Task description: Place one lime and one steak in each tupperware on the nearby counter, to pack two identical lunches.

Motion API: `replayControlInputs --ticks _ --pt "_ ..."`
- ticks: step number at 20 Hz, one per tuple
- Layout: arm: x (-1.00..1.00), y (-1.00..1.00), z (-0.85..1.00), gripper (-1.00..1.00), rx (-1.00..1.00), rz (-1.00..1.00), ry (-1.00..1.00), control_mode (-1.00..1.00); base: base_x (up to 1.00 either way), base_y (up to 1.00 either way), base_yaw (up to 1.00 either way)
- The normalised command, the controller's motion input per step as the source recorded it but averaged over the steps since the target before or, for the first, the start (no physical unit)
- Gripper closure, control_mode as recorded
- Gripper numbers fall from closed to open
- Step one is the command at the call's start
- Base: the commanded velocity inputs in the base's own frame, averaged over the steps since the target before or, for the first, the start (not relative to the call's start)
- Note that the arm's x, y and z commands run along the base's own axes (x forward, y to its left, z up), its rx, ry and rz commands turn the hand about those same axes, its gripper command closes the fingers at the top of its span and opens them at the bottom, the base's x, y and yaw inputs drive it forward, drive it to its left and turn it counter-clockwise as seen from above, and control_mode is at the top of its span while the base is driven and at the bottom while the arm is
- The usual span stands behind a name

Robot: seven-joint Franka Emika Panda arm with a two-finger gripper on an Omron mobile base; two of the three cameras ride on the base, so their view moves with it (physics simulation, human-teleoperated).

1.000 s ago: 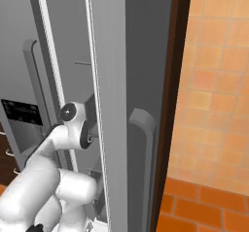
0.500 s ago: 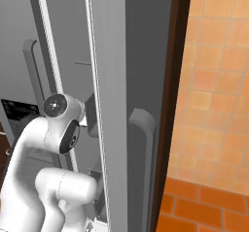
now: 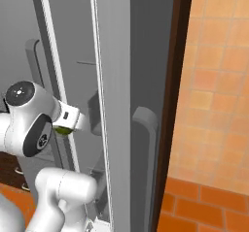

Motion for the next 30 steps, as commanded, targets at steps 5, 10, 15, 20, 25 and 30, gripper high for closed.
replayControlInputs --ticks 5,10,15,20,25,30 --pt "0.00 0.00 0.00 1.00 0.00 0.00 0.00 1.00 -0.46 0.98 0.23" --pt "0.00 0.00 0.00 1.00 0.00 0.00 0.00 1.00 0.33 1.00 0.21" --pt "0.00 0.00 0.00 1.00 0.00 0.00 0.00 1.00 0.51 1.00 0.18" --pt "0.00 0.00 0.00 1.00 0.00 0.00 0.00 1.00 0.57 1.00 0.19" --pt "0.00 0.00 0.00 1.00 0.00 0.00 0.00 1.00 0.89 1.00 0.22" --pt "0.00 0.00 0.00 1.00 0.00 0.00 0.00 1.00 1.00 1.00 0.16"
